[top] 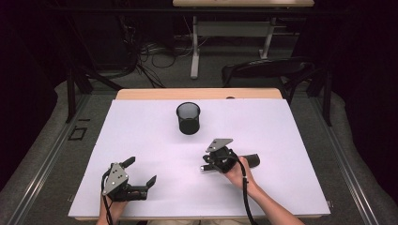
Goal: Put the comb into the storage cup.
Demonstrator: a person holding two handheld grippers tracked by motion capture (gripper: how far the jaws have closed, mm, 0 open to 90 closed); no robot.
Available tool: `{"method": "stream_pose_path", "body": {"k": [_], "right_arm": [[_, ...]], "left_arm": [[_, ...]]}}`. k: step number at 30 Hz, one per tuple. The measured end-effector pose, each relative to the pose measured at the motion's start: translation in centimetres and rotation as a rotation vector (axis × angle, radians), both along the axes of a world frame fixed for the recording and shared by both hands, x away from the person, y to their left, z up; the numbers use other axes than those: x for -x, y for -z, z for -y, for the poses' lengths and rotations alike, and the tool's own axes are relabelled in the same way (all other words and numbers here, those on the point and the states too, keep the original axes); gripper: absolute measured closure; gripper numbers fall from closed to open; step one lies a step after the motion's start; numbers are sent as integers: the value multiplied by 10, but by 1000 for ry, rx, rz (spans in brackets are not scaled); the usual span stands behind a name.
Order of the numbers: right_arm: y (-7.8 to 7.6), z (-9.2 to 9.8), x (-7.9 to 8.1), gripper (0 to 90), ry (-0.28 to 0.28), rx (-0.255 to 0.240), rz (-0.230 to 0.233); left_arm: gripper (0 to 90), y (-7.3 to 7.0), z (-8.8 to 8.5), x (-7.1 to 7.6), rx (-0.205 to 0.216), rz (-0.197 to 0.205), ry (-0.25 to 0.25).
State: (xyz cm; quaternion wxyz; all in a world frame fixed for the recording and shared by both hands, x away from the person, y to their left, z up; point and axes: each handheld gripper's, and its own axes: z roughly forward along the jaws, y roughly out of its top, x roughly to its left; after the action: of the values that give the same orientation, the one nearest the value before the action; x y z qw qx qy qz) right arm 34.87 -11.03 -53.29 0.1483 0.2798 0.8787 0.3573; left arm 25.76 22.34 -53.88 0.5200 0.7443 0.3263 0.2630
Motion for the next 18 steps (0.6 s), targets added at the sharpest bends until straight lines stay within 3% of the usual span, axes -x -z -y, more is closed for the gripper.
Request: {"method": "stream_pose_path", "body": {"k": [18], "right_arm": [[9,-9,-2,900,-7,58,-55]], "left_arm": [[13,0,0,0,-3,0,0]]}}
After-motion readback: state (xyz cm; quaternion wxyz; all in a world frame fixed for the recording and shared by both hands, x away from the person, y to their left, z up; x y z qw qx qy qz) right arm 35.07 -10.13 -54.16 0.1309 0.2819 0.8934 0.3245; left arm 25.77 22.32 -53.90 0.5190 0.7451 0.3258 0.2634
